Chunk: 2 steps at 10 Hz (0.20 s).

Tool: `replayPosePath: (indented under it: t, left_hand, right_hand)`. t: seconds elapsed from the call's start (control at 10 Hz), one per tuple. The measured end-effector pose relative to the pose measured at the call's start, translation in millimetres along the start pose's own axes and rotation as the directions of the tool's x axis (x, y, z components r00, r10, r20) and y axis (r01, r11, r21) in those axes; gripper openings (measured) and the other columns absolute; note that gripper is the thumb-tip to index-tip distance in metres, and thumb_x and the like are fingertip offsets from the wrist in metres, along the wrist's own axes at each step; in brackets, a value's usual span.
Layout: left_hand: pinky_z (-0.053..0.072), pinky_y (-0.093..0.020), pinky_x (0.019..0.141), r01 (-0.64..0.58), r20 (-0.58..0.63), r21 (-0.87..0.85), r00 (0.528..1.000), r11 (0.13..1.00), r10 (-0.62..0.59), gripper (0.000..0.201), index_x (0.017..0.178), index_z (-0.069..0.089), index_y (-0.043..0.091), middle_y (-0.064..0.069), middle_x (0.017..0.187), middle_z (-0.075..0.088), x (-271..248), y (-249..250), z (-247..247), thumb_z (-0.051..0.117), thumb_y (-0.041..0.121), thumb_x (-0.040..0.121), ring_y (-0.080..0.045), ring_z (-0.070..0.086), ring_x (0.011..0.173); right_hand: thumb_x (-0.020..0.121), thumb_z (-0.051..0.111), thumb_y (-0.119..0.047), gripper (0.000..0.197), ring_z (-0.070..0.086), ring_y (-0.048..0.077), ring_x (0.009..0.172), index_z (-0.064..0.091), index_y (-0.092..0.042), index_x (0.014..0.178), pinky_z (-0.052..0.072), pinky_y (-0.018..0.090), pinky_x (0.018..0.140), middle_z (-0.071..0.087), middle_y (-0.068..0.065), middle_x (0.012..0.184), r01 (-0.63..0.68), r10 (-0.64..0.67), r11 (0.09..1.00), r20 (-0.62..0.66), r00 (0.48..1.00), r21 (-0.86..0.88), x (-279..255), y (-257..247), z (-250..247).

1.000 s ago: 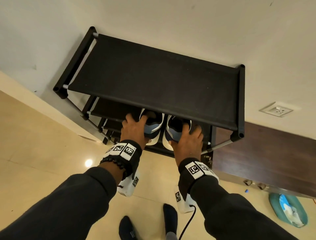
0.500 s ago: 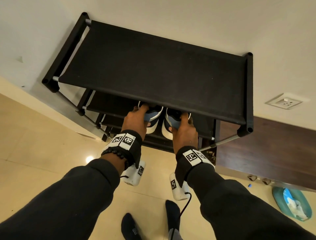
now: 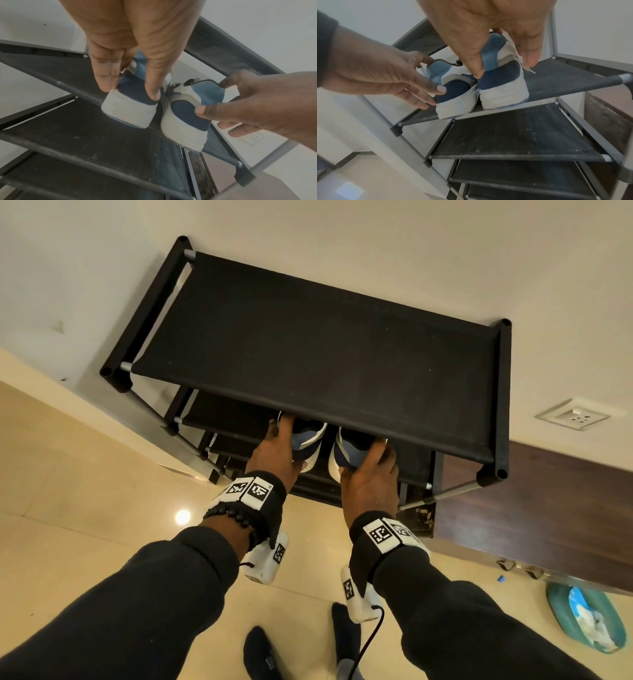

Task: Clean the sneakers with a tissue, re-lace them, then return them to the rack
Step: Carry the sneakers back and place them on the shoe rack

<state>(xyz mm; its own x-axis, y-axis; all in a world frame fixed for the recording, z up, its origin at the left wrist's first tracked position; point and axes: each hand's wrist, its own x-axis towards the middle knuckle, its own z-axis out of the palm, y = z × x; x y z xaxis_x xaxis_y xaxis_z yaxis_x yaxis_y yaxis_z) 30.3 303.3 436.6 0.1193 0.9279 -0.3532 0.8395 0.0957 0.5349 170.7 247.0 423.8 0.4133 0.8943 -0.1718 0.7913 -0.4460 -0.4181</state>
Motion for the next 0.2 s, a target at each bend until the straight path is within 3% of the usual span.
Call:
replayPosePath:
  t: [0.1,0.2]
  left_hand:
    - [0.047,-0.049,0.098,0.050,-0.040,0.003,0.998,0.999,-0.050,0.086,0.143,0.016,0.023,-0.014,0.147,0.032,-22.1,5.7,-0.1,0.073,0.015,0.079,-0.037,0.047,0.126]
    - [0.048,-0.045,0.096,0.067,-0.078,0.063,0.995,0.996,-0.062,0.078,0.142,0.021,0.020,-0.014,0.139,0.037,-38.7,11.3,-4.6,0.071,0.018,0.082,-0.034,0.049,0.122]
  right_hand:
    - [0.085,0.063,-0.031,0.065,0.049,0.027,0.111,0.030,-0.011,0.137,0.050,0.032,0.088,0.039,0.015,0.126,0.000,-0.007,0.995,-0.070,0.997,-0.099,-23.3,-1.4,-6.5]
    - [0.088,0.059,-0.030,0.053,0.051,0.024,0.106,0.036,-0.011,0.131,0.051,0.031,0.084,0.042,0.012,0.121,0.033,-0.036,0.988,-0.016,0.999,-0.153,-36.2,-3.4,-15.5]
